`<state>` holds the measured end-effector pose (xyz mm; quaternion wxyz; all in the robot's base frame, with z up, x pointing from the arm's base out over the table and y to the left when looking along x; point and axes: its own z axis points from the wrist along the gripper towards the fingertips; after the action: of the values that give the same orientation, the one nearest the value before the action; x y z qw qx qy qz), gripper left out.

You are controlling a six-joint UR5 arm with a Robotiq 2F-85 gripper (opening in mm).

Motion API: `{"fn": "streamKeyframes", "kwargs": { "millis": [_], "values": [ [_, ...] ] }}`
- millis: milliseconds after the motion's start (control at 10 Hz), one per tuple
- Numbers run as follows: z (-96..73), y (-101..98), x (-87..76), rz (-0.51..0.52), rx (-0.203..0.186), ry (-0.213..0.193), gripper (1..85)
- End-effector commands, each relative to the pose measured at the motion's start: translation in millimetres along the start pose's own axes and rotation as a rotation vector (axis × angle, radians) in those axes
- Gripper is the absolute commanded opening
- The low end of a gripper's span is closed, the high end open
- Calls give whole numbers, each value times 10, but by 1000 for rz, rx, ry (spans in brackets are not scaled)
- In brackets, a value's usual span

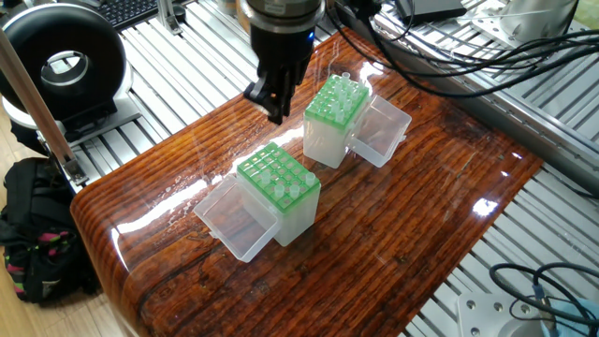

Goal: Transfer all large pipette tips from one holder to another

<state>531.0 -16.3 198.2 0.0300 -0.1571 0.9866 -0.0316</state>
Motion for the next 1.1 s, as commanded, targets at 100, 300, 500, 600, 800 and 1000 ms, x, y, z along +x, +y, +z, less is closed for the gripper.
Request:
{"fn": "streamKeyframes", "kwargs": {
  "millis": [100, 300, 500, 600, 800, 1000],
  "values": [
    [307, -109, -141, -7, -21, -47, 217],
    [336, -172, -193, -27, 3, -59, 217],
    [406, -170, -165, -57, 1, -53, 223],
    [450, -153, -144, -71, -13, -58, 227],
    [510, -75, -86, -80, -43, -68, 260],
    [524, -29, 19, -78, -51, -51, 263]
  ]
}}
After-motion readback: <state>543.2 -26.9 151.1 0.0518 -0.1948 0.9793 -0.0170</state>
